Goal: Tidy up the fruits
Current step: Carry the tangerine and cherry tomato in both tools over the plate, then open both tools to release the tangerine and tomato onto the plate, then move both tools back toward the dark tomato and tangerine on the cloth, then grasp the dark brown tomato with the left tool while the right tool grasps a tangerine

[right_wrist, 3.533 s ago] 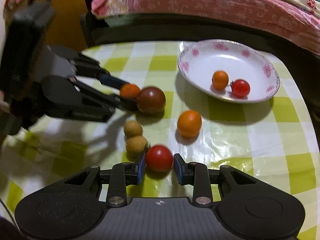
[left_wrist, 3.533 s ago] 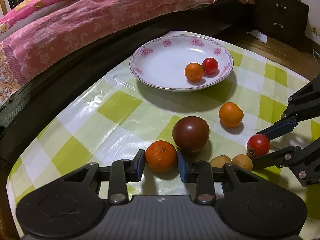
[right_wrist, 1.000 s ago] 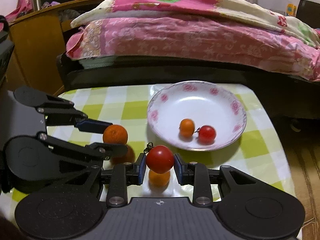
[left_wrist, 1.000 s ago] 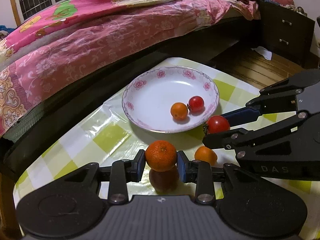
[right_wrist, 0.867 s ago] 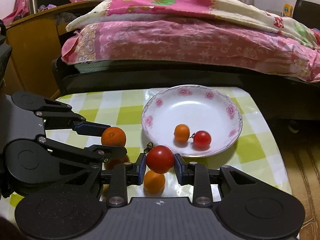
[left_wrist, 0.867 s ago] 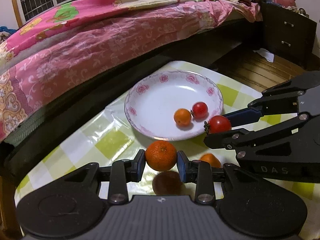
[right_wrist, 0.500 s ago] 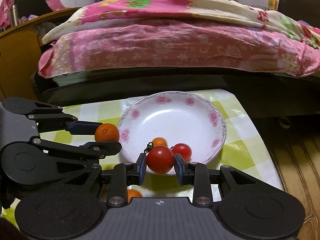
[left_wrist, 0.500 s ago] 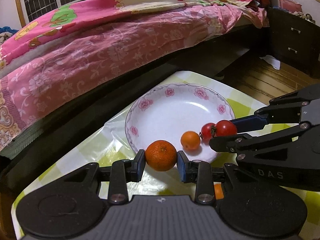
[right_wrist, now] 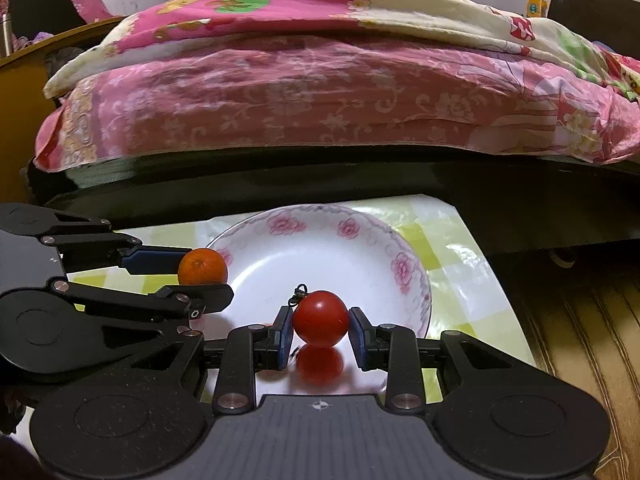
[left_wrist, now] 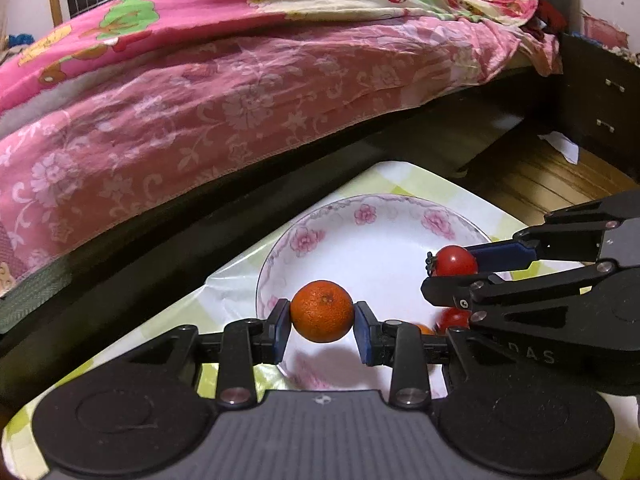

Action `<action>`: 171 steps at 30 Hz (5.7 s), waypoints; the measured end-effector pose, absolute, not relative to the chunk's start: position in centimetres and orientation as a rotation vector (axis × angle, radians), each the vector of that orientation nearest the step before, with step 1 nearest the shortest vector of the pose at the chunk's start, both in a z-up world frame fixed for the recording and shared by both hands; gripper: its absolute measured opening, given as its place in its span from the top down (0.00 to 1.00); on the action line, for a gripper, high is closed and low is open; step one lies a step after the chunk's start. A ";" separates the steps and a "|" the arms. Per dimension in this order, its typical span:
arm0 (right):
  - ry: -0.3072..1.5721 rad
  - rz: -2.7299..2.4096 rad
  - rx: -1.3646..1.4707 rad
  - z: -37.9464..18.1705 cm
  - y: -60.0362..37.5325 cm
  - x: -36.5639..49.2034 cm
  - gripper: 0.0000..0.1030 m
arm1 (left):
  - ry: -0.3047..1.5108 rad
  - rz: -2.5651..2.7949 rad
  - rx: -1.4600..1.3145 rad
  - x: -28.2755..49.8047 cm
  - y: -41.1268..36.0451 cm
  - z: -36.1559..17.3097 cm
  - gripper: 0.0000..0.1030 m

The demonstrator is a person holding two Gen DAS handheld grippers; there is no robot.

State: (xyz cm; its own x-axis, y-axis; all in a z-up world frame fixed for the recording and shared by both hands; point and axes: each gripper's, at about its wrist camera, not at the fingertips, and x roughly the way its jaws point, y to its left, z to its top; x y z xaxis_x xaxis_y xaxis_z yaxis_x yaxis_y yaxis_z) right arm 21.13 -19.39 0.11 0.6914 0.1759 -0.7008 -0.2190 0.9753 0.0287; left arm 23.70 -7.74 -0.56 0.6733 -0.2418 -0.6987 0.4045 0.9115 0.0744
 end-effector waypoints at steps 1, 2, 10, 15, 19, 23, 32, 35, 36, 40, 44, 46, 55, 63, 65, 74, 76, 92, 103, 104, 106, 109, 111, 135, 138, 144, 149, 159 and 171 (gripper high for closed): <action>0.777 0.218 -0.059 0.0 -19.5 21.6 0.73 | 0.754 -0.365 0.224 24.1 -7.7 -0.7 0.61; 0.780 0.218 -0.061 -0.1 -19.5 22.0 0.73 | 0.758 -0.365 0.215 24.4 -7.7 -0.9 0.61; 0.801 0.233 -0.071 -1.1 -20.0 24.7 0.73 | 0.791 -0.360 0.189 26.2 -7.9 -2.4 0.61; 0.811 0.242 -0.061 -1.6 -20.1 25.4 0.71 | 0.793 -0.367 0.182 26.5 -7.9 -2.8 0.61; 0.805 0.245 -0.064 -1.9 -20.2 25.7 0.71 | 0.794 -0.371 0.176 26.7 -8.0 -2.9 0.61; 0.798 0.250 -0.067 -1.9 -20.2 25.9 0.71 | 0.790 -0.371 0.180 26.6 -8.0 -2.9 0.61; 0.786 0.251 -0.085 -2.0 -20.2 25.7 0.71 | 0.791 -0.363 0.199 26.5 -8.2 -2.8 0.60; 0.785 0.251 -0.087 -1.9 -20.2 25.6 0.71 | 0.789 -0.359 0.212 26.5 -8.3 -2.9 0.60; 0.785 0.251 -0.088 -1.9 -20.2 25.6 0.71 | 0.786 -0.358 0.219 26.4 -8.4 -2.9 0.60; 0.780 0.257 -0.096 -2.0 -20.1 25.6 0.69 | 0.783 -0.358 0.224 26.3 -8.3 -2.8 0.60; 0.776 0.254 -0.096 -2.0 -20.2 25.5 0.65 | 0.777 -0.359 0.223 26.1 -8.2 -2.7 0.56; 0.773 0.252 -0.095 -1.9 -20.3 25.4 0.63 | 0.773 -0.359 0.228 26.0 -8.2 -2.7 0.56; 0.752 0.250 -0.108 -1.8 -20.4 25.1 0.56 | 0.757 -0.352 0.231 25.3 -7.7 -1.9 0.55; 0.720 0.247 -0.093 -0.9 -20.6 24.7 0.54 | 0.734 -0.346 0.232 24.2 -7.1 -0.5 0.55; 0.707 0.238 -0.079 -0.4 -20.8 24.5 0.54 | 0.729 -0.345 0.229 23.9 -6.9 -0.1 0.55; 0.671 0.226 -0.057 1.8 -21.0 22.6 0.54 | 0.701 -0.353 0.224 22.0 -6.6 1.9 0.55; 0.669 0.229 -0.058 2.1 -20.8 21.8 0.54 | 0.696 -0.360 0.229 21.3 -6.5 2.4 0.55; 0.741 0.287 -0.088 2.0 -18.4 14.2 0.54 | 0.757 -0.390 0.245 14.6 -4.2 2.4 0.54; 0.822 0.335 -0.134 0.0 -16.5 11.7 0.54 | 0.827 -0.393 0.250 12.3 -2.9 1.0 0.54; 0.825 0.337 -0.142 -0.2 -16.4 11.7 0.54 | 0.831 -0.396 0.249 12.3 -2.8 0.8 0.54; 0.836 0.341 -0.148 -0.7 -16.2 11.9 0.54 | 0.839 -0.402 0.245 12.3 -2.8 0.5 0.54; 0.850 0.346 -0.160 -1.4 -15.8 12.3 0.54 | 0.845 -0.414 0.250 12.6 -3.1 0.0 0.54; 0.852 0.352 -0.170 -1.7 -15.6 12.5 0.54 | 0.850 -0.421 0.254 12.8 -3.3 -0.3 0.54; 0.931 0.308 -0.121 -2.1 -15.9 13.4 0.75 | 0.942 -0.446 0.223 16.2 -4.4 -3.8 0.51; 0.923 0.297 -0.136 -2.2 -15.5 13.4 0.75 | 0.929 -0.432 0.233 16.1 -4.8 -3.9 0.54; 0.921 0.285 -0.146 -2.3 -15.1 13.4 0.75 | 0.939 -0.383 0.224 15.9 -4.8 -3.7 0.54; 0.933 0.262 -0.121 -2.3 -15.0 13.5 0.75 | 0.958 -0.313 0.224 15.5 -4.9 -3.2 0.54; 0.915 0.254 -0.099 -0.8 -15.4 12.9 0.75 | 0.917 -0.264 0.264 14.9 -6.4 -0.7 0.55; 0.857 0.220 -0.060 1.2 -16.3 13.1 0.74 | 0.864 -0.255 0.261 15.6 -7.2 1.1 0.55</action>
